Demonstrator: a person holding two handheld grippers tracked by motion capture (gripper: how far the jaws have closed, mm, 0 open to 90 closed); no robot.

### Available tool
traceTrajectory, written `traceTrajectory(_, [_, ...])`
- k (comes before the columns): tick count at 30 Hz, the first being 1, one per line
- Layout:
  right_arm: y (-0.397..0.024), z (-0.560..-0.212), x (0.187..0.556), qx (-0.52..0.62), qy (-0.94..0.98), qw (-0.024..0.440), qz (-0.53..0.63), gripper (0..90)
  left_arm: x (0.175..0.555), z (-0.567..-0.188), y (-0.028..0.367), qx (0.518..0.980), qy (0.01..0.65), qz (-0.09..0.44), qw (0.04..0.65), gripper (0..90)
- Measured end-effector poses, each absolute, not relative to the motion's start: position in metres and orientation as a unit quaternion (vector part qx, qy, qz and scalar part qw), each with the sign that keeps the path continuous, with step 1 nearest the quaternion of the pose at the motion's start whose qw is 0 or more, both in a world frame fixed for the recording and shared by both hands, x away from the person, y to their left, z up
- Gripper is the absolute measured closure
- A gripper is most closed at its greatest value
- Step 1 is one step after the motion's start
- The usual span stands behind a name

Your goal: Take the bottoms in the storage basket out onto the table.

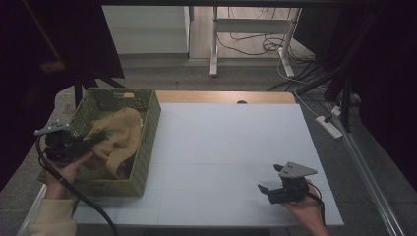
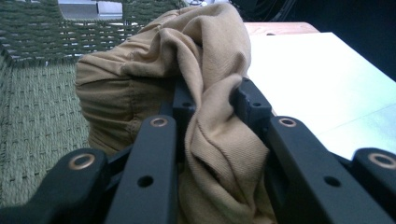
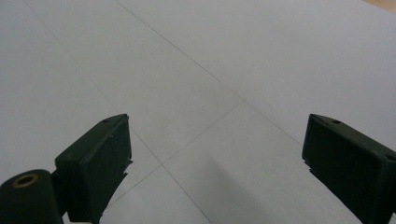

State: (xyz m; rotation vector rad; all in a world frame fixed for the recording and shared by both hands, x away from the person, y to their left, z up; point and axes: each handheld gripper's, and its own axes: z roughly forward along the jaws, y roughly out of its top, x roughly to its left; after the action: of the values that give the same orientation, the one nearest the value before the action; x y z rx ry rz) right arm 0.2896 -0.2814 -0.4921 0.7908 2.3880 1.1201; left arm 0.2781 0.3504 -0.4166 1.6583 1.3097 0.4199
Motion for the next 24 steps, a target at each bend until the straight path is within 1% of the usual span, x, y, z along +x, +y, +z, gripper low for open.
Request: traceTrajectory(24, [-0.2813, -0.4918, 0.2894, 0.279, 0.852, 0.191, 0.399, 8.0, 0.2728, -0.4091, 0.3478, 0.672, 0.524, 0.179, 0.492, 72.5])
